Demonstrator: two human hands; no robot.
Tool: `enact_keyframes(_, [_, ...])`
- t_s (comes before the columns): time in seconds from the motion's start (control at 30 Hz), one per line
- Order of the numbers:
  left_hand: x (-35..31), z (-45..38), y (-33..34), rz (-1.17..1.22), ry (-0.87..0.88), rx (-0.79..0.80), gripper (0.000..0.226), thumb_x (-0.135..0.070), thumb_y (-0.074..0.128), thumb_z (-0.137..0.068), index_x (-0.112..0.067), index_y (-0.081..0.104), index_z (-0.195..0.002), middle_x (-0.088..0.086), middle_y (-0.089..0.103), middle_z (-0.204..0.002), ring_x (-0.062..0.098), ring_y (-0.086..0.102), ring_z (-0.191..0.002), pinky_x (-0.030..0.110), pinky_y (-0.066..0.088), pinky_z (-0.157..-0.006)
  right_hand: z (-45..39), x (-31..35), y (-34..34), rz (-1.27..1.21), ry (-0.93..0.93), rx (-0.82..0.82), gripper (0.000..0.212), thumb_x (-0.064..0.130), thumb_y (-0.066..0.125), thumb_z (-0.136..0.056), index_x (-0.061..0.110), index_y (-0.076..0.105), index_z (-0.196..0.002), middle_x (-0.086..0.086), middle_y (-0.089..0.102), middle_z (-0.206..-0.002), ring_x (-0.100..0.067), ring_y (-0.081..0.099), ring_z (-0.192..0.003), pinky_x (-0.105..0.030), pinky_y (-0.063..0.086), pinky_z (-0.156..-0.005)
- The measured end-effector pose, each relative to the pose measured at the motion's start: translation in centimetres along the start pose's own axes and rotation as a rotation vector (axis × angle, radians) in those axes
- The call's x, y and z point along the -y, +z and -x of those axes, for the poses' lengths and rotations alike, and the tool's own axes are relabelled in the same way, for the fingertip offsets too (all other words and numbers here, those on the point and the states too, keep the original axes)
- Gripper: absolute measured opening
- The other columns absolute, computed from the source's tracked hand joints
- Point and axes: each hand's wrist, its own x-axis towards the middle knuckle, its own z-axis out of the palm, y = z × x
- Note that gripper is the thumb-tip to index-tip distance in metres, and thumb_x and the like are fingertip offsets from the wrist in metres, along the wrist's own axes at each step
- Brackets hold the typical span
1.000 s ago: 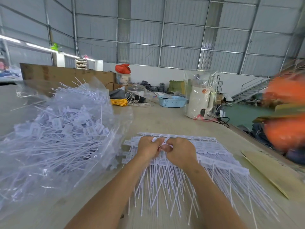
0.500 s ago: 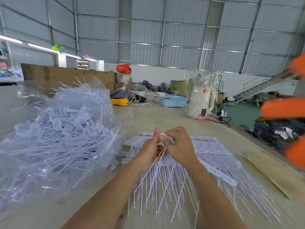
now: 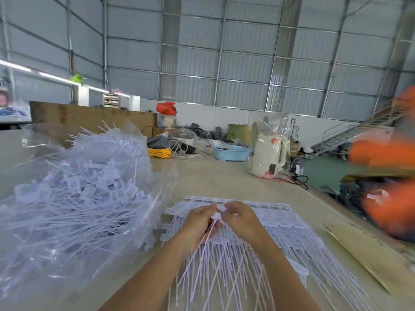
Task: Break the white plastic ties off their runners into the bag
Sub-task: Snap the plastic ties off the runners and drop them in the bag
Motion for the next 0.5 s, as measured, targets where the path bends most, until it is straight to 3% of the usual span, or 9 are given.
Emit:
enact_keyframes(0.07, [0.04, 0.06, 0.10, -0.031, 0.042, -0.009, 0.035, -0.029, 0.052, -0.096, -0.006, 0.065, -0.074, 0.007, 0.057, -0.052, 0.012, 0.046, -0.036, 0.017, 0.031, -0.038, 0.19, -0.40, -0.32, -0.006, 0.040, 0.103, 0.036, 0.031, 0.054, -0.094, 0.005, 0.064, -0.072, -0.003, 0.061, -0.064, -0.016, 0.057, -0.057, -0.022, 0.044, -0.056])
enact_keyframes(0.13, [0.07, 0.17, 0.20, -0.101, 0.063, -0.016, 0.036, -0.033, 0.054, -0.095, -0.003, 0.066, -0.079, 0.009, 0.056, -0.056, 0.014, 0.044, -0.039, 0.020, 0.031, -0.041, 0.49, -0.47, -0.33, -0.006, 0.059, 0.171, 0.041, 0.036, 0.050, -0.096, 0.012, 0.061, -0.064, -0.001, 0.062, -0.057, -0.012, 0.054, -0.045, -0.018, 0.043, -0.046])
enact_keyframes(0.23, [0.23, 0.18, 0.27, -0.154, 0.079, 0.006, 0.041, -0.035, 0.056, -0.094, 0.004, 0.069, -0.087, 0.014, 0.054, -0.062, 0.015, 0.043, -0.043, 0.023, 0.029, -0.044, 0.21, -0.67, -0.44, 0.083, -0.016, 0.120, 0.043, 0.030, 0.051, -0.096, 0.018, 0.058, -0.056, 0.003, 0.060, -0.051, -0.005, 0.048, -0.038, -0.015, 0.041, -0.045])
enact_keyframes(0.37, [-0.09, 0.53, 0.39, -0.098, 0.021, 0.036, 0.043, -0.037, 0.053, -0.095, -0.007, 0.067, -0.069, 0.005, 0.052, -0.050, 0.012, 0.040, -0.039, 0.019, 0.029, -0.039, -0.15, -0.98, -0.39, 0.192, -0.118, 0.001, 0.047, 0.030, 0.057, -0.092, 0.018, 0.059, -0.047, 0.007, 0.056, -0.044, -0.005, 0.049, -0.043, -0.015, 0.039, -0.052])
enact_keyframes(0.5, [-0.29, 0.59, 0.60, -0.072, -0.090, 0.046, 0.047, -0.043, 0.050, -0.096, -0.008, 0.063, -0.067, 0.004, 0.052, -0.045, 0.011, 0.037, -0.032, 0.014, 0.026, -0.035, -0.39, -1.26, -0.26, 0.191, -0.177, -0.006, 0.044, 0.025, 0.058, -0.092, 0.019, 0.054, -0.048, 0.003, 0.053, -0.049, -0.002, 0.045, -0.043, -0.015, 0.035, -0.053])
